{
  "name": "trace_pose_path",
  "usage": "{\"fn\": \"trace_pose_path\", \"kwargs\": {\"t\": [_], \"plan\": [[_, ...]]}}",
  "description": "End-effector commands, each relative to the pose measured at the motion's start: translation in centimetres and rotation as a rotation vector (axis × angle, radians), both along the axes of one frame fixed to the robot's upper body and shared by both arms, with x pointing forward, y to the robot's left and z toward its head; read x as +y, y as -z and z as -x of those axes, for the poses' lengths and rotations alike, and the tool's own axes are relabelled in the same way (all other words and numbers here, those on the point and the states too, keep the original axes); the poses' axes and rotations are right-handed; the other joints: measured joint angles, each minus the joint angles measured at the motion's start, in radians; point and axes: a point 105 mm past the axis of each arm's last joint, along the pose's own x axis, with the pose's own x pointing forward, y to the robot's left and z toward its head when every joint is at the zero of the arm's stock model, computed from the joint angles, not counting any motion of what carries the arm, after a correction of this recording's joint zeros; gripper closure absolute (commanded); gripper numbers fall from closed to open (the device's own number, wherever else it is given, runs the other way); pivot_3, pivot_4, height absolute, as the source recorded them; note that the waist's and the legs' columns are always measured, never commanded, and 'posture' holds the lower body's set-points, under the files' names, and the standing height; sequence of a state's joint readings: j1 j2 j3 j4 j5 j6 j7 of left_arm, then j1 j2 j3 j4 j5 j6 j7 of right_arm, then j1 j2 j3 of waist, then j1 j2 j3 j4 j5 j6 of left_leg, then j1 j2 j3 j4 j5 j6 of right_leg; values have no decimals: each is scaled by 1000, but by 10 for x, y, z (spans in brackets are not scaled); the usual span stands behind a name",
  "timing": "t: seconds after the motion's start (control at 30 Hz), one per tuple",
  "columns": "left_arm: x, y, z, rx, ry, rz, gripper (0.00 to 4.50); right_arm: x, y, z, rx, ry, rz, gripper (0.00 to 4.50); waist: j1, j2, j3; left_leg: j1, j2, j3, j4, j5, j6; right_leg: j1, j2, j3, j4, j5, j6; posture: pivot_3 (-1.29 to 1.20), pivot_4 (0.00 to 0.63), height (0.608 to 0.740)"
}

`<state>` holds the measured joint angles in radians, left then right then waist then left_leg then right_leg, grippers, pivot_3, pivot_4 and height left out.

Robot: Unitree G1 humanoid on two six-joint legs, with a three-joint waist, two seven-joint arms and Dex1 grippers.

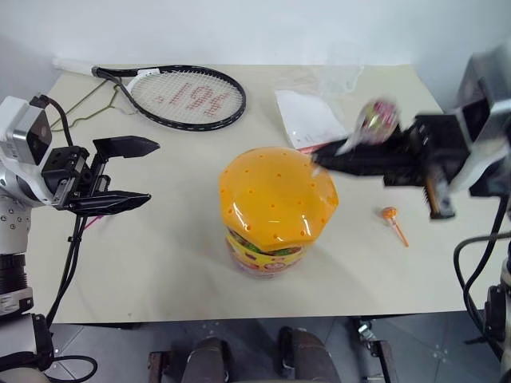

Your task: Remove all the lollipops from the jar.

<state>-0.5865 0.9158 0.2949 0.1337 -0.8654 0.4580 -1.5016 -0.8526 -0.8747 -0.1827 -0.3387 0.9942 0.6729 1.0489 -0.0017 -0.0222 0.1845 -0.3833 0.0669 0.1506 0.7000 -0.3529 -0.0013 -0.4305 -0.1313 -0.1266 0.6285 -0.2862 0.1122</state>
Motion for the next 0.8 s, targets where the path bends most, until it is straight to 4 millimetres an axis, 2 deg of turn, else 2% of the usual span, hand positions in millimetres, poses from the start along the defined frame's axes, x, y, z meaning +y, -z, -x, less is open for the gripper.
{"fn": "trace_pose_path", "kwargs": {"t": [0.03,0.13,0.23,0.3,0.37,0.5,0.63,0.8], "plan": [[2,-9,14,-48,89,-16,0,-35,-25,-18,-26,225,-69,4480,2,0,0,0,0,0,0,0,0,0,0,0,0,0,0,0,150,740],[5,-11,16,-49,87,-30,0,-68,-20,-39,79,442,-53,4480,3,0,0,-1,0,0,0,0,0,0,0,0,-1,0,0,0,150,740],[5,-12,19,-49,100,-42,0,-111,18,-59,308,692,76,4480,1,0,0,-2,0,0,0,0,0,-1,0,0,-1,0,0,0,150,740],[4,-13,19,-49,107,-46,0,-129,34,-64,377,784,122,4480,0,0,0,-2,0,0,0,0,0,-1,0,0,-1,0,0,0,150,740],[3,-14,19,-52,113,-48,0,-165,63,-72,505,964,162,4480,-2,0,0,-2,0,1,0,0,0,-2,0,1,0,0,0,0,150,740],[4,-14,20,-41,112,-64,0,-216,101,-71,655,1187,184,4480,-2,0,0,-2,0,2,0,0,0,-3,0,1,0,0,0,0,150,740],[7,-14,21,-39,100,-80,0,-245,139,-62,738,1289,276,4480,-2,1,1,-2,0,3,-1,0,0,-4,0,1,0,0,0,0,150,740],[15,-12,23,-24,60,-98,0,-274,170,-59,822,1421,291,4480,-6,2,1,-2,0,4,0,0,0,-4,0,3,0,0,0,0,150,740]]}}
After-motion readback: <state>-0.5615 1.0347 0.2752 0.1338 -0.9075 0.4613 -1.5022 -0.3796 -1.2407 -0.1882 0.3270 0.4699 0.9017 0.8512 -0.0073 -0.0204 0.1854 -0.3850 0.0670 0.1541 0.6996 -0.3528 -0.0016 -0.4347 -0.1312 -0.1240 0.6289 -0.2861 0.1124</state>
